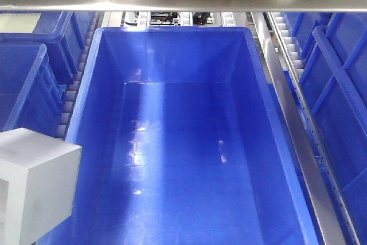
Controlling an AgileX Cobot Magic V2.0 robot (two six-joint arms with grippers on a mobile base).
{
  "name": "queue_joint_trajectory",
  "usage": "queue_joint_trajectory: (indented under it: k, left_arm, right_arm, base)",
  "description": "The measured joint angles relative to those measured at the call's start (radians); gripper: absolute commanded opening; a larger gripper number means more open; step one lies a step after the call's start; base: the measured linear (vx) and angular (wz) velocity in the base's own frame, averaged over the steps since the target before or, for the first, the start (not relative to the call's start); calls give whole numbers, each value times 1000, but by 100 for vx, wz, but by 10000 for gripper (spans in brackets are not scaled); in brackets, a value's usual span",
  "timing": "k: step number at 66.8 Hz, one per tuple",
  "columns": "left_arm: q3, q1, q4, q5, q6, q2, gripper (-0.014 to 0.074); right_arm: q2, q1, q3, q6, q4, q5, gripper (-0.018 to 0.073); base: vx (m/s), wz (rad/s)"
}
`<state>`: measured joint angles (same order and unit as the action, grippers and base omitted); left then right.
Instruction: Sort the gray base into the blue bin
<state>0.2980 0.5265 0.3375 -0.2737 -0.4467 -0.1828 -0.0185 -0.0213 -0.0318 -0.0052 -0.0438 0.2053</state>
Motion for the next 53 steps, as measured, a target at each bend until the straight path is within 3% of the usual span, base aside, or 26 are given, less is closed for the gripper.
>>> queue_joint_trajectory:
  k: [53]
  left_arm:
    - [0,0,0,0,0,0,-7]
  right_arm:
    - [0,0,0,0,0,0,-5]
  base:
    - [0,0]
